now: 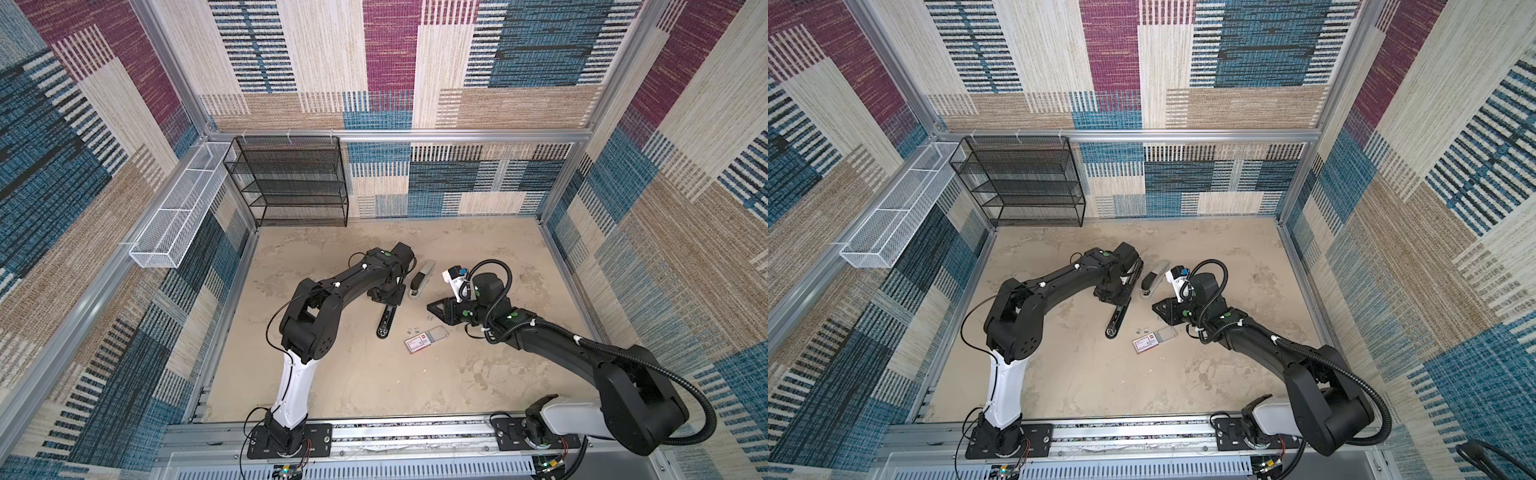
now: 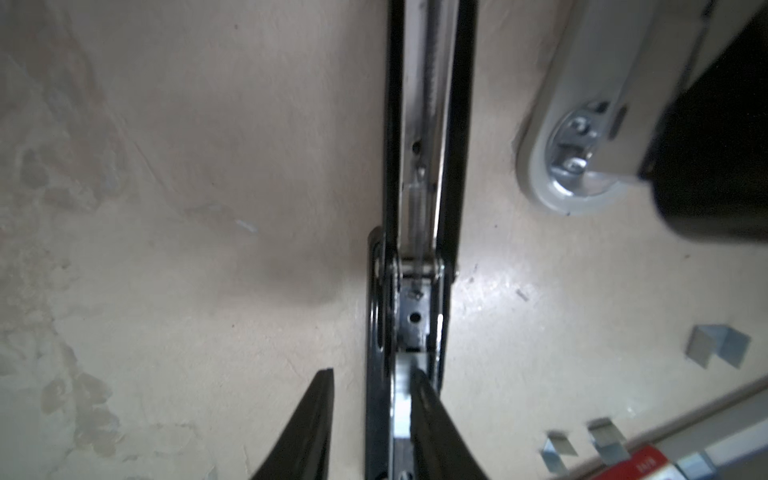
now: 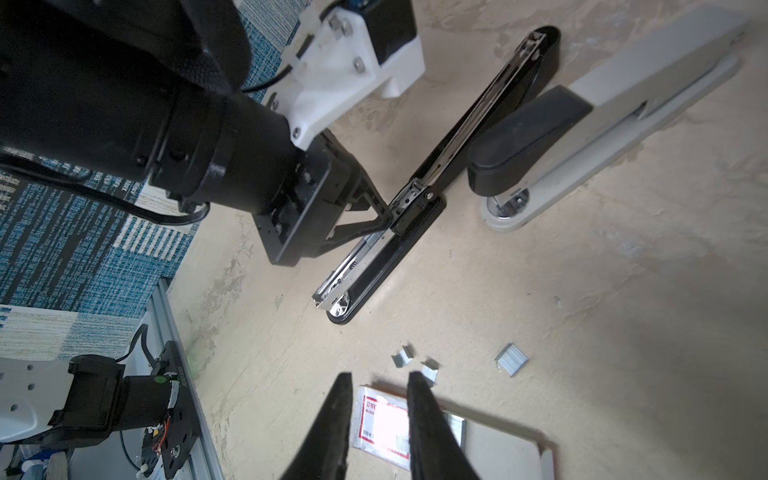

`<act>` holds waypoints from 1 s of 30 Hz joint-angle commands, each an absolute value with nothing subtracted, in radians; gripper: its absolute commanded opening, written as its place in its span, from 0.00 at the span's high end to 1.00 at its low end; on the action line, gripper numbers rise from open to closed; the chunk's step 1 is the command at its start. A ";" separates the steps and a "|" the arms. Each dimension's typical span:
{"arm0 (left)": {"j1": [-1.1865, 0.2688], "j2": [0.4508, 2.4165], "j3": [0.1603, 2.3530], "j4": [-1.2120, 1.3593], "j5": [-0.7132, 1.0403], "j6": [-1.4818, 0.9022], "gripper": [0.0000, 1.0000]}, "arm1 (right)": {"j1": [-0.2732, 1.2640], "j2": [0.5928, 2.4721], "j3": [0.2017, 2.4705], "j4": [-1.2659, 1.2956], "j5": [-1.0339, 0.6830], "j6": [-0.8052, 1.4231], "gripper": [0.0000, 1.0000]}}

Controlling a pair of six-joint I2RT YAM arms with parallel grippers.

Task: Load the staples into the stapler

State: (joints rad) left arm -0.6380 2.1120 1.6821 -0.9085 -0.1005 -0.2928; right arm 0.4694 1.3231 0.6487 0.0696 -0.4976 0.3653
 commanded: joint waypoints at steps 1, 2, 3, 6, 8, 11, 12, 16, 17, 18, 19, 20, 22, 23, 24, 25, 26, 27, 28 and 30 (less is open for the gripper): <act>-0.642 2.099 1.653 -0.938 -0.120 -0.299 0.66 | 0.469 1.315 0.645 0.077 -0.498 0.364 0.73; -0.644 2.095 1.647 -0.938 -0.120 -0.302 0.66 | 0.469 1.315 0.645 0.078 -0.498 0.364 0.73; -0.647 2.089 1.641 -0.938 -0.120 -0.302 0.66 | 0.469 1.315 0.644 0.080 -0.499 0.364 0.73; -0.653 2.074 1.624 -0.938 -0.115 -0.305 0.66 | 0.469 1.316 0.641 0.087 -0.500 0.369 0.73; -0.658 2.063 1.608 -0.938 -0.109 -0.308 0.66 | 0.469 1.313 0.638 0.087 -0.499 0.370 0.73; -0.665 2.044 1.576 -0.937 -0.097 -0.319 0.66 | 0.469 1.310 0.635 0.086 -0.497 0.369 0.73; -0.668 2.037 1.564 -0.937 -0.095 -0.321 0.66 | 0.469 1.308 0.634 0.085 -0.496 0.368 0.72; -0.682 1.991 1.496 -0.934 -0.089 -0.339 0.67 | 0.469 1.307 0.633 0.087 -0.495 0.369 0.73; -0.685 1.978 1.478 -0.935 -0.087 -0.344 0.67 | 0.469 1.310 0.634 0.087 -0.496 0.368 0.72; -0.688 1.965 1.463 -0.935 -0.087 -0.349 0.67 | 0.469 1.311 0.634 0.088 -0.497 0.370 0.72; -0.691 1.950 1.445 -0.934 -0.089 -0.351 0.67 | 0.469 1.313 0.635 0.089 -0.497 0.370 0.73; -0.695 1.935 1.428 -0.935 -0.091 -0.354 0.67 | 0.468 1.315 0.635 0.093 -0.499 0.372 0.73; -0.696 1.902 1.394 -0.936 -0.093 -0.361 0.67 | 0.469 1.316 0.635 0.098 -0.503 0.376 0.73; -0.696 1.885 1.377 -0.936 -0.094 -0.366 0.67 | 0.469 1.316 0.634 0.100 -0.505 0.377 0.73; -0.698 1.870 1.364 -0.936 -0.095 -0.369 0.67 | 0.469 1.319 0.635 0.102 -0.506 0.378 0.72; -0.698 1.854 1.352 -0.936 -0.099 -0.371 0.67 | 0.469 1.320 0.636 0.104 -0.508 0.379 0.72; -0.698 1.838 1.343 -0.936 -0.103 -0.374 0.67 | 0.469 1.321 0.637 0.104 -0.506 0.380 0.72; -0.698 1.824 1.339 -0.935 -0.105 -0.374 0.67 | 0.469 1.322 0.637 0.104 -0.506 0.382 0.72; -0.698 1.811 1.341 -0.935 -0.110 -0.376 0.67 | 0.469 1.324 0.637 0.106 -0.506 0.385 0.72; -0.698 1.791 1.355 -0.931 -0.109 -0.376 0.66 | 0.469 1.328 0.640 0.106 -0.506 0.391 0.72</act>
